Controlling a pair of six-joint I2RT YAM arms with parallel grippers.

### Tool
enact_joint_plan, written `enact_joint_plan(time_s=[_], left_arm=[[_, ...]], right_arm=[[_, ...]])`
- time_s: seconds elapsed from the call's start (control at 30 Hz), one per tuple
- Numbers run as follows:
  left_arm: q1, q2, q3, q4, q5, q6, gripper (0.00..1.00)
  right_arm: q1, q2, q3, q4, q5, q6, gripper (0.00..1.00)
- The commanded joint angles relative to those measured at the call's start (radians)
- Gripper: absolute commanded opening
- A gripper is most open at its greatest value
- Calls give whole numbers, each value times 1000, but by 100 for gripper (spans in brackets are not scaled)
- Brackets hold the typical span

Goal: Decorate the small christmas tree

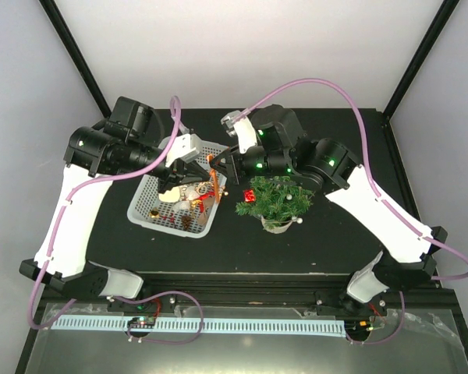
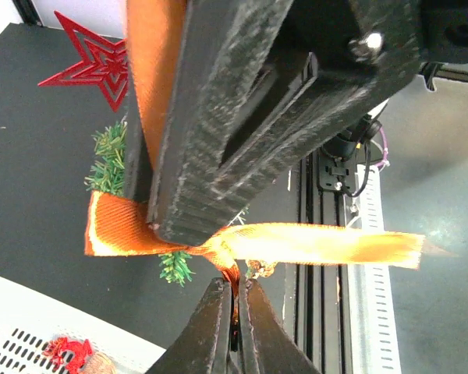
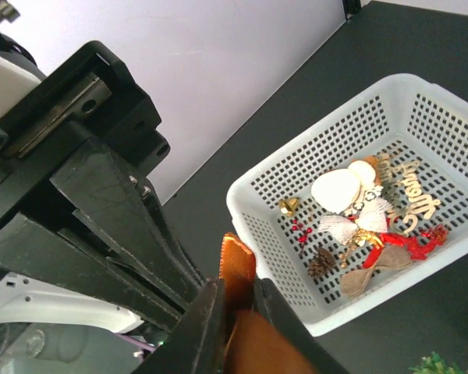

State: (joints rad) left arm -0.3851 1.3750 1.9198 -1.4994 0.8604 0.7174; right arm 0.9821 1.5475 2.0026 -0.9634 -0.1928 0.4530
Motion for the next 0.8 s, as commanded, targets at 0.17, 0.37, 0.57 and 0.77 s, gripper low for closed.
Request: enact_joint_plan(time_s=[0.17, 0.37, 0.57, 0.77], left_arm=[[-9, -23, -30, 35, -12, 0, 2], [-9, -18, -40, 49, -22, -1, 2], [-9, -10, -44, 50, -36, 1, 2], [-9, -2, -44, 54, -38, 1, 2]], right_arm=[[5, -3, 35, 14, 76, 3, 1], [2, -20, 37, 11, 135, 3, 1], [-7, -34, 38, 20, 182, 8, 1], [-31, -58, 36, 29, 220, 20, 1]])
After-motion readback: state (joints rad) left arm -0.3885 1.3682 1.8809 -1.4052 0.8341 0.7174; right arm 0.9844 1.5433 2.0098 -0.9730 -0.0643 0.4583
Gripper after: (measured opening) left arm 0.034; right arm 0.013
